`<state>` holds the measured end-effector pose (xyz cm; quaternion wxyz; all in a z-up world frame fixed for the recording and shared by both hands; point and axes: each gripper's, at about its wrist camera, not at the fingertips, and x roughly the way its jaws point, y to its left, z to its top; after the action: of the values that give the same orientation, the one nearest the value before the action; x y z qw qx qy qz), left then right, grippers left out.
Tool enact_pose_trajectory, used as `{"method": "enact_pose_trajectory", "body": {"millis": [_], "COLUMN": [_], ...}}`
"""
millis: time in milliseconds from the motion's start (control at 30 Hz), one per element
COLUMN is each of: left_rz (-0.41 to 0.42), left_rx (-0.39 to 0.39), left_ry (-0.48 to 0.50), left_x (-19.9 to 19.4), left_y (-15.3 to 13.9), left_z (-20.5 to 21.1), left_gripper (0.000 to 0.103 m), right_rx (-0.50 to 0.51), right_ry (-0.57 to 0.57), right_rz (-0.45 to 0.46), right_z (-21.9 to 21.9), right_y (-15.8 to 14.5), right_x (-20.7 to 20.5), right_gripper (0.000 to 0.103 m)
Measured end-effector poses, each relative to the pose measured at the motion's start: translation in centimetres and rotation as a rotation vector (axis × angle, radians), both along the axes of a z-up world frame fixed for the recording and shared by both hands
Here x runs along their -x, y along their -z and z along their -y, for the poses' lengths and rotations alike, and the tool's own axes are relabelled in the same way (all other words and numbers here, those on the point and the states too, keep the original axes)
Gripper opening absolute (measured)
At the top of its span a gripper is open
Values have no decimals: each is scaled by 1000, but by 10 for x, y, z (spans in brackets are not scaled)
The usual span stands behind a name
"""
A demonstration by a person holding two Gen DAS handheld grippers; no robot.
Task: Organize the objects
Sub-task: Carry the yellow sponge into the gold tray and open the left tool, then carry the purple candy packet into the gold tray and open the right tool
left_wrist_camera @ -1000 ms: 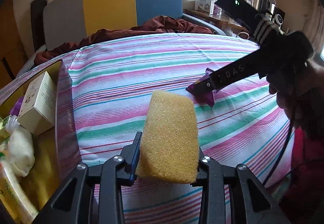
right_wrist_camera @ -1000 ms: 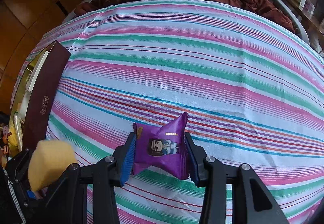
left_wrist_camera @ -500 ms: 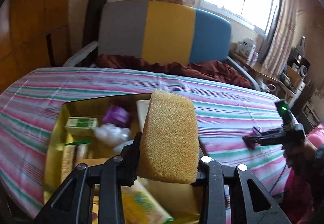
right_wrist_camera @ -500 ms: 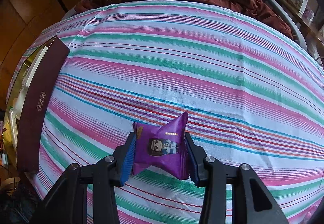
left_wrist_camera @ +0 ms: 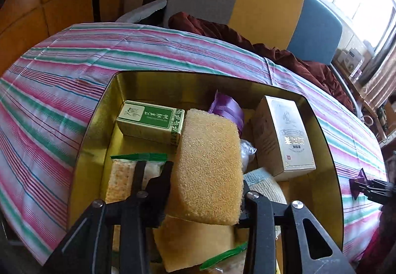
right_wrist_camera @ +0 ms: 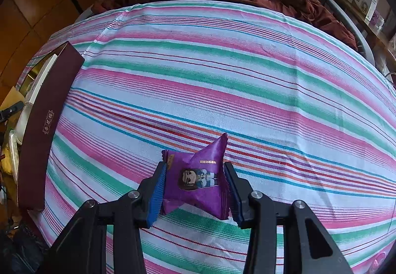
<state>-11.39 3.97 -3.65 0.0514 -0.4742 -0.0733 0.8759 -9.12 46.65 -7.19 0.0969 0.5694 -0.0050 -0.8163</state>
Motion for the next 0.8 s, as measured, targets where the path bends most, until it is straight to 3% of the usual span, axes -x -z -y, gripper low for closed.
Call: {"method": "enact_pose_trajectory", "body": {"millis": [100, 167, 400, 633, 800], "left_rz": [-3, -26, -114, -198, -229], "left_rx": [-4, -19, 4, 87, 118], "left_ry": [5, 0, -12, -25, -32], "left_x": [-3, -11, -39, -68, -85], "left_y": [-3, -9, -29, -45, -49], "left_z": [-2, 0, 7, 16, 22], "left_gripper": [52, 66, 66, 66, 67], "right_rx": [-13, -15, -30, -107, -96], "right_ry": [-7, -6, 11, 84, 87], "right_rz": [-4, -4, 8, 21, -8], "right_z": [2, 1, 6, 22, 45], "right_y": [0, -1, -1, -8, -22], "right_x": [0, 0, 3, 3, -5], "right_gripper": [45, 45, 45, 41, 40]}}
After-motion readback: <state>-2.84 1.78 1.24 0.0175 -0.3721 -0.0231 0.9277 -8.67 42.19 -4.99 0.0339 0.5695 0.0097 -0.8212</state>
